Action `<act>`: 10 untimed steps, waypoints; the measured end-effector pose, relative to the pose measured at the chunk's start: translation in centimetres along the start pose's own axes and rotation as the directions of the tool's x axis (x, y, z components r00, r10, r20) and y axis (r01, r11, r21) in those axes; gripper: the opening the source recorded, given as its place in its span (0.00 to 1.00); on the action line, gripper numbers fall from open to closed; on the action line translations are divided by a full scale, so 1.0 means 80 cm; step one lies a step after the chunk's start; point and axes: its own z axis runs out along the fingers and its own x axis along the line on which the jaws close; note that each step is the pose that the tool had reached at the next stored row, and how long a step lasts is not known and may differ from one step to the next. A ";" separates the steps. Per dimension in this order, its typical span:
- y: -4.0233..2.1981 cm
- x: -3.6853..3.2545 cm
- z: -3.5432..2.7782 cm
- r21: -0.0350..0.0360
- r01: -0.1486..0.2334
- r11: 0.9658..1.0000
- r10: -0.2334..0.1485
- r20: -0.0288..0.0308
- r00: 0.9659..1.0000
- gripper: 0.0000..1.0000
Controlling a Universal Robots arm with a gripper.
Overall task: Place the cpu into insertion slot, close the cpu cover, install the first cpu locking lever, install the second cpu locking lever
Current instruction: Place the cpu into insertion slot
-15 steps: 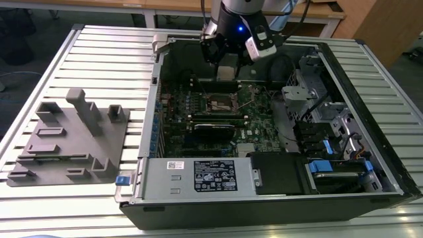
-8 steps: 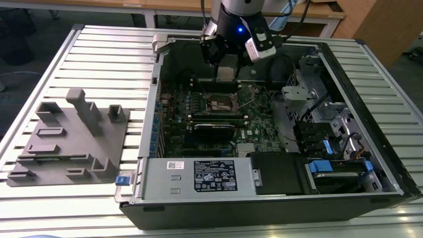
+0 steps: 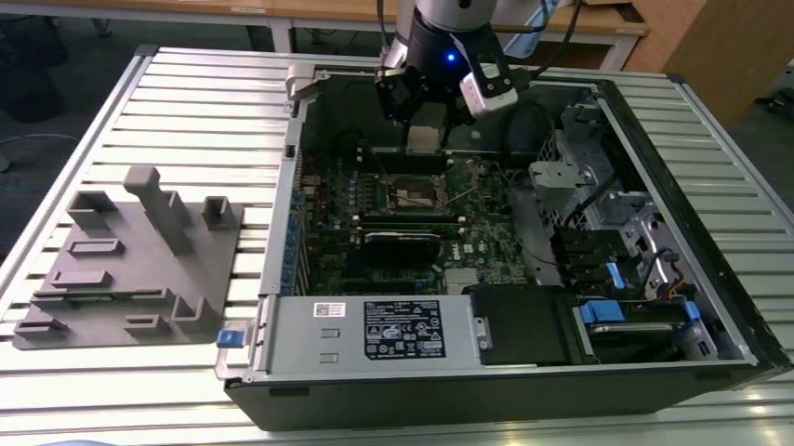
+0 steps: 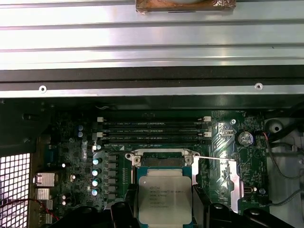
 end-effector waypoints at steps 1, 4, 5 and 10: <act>0.0000 0.0000 0.0000 0.000 0.000 1.000 0.000 0.000 1.000 0.54; 0.0000 0.0000 0.0005 0.000 0.000 1.000 0.000 0.000 1.000 0.54; -0.0001 0.0000 0.0011 0.000 0.000 1.000 0.000 0.000 1.000 0.54; -0.0005 -0.0001 0.0043 0.000 0.000 1.000 0.000 0.000 1.000 0.54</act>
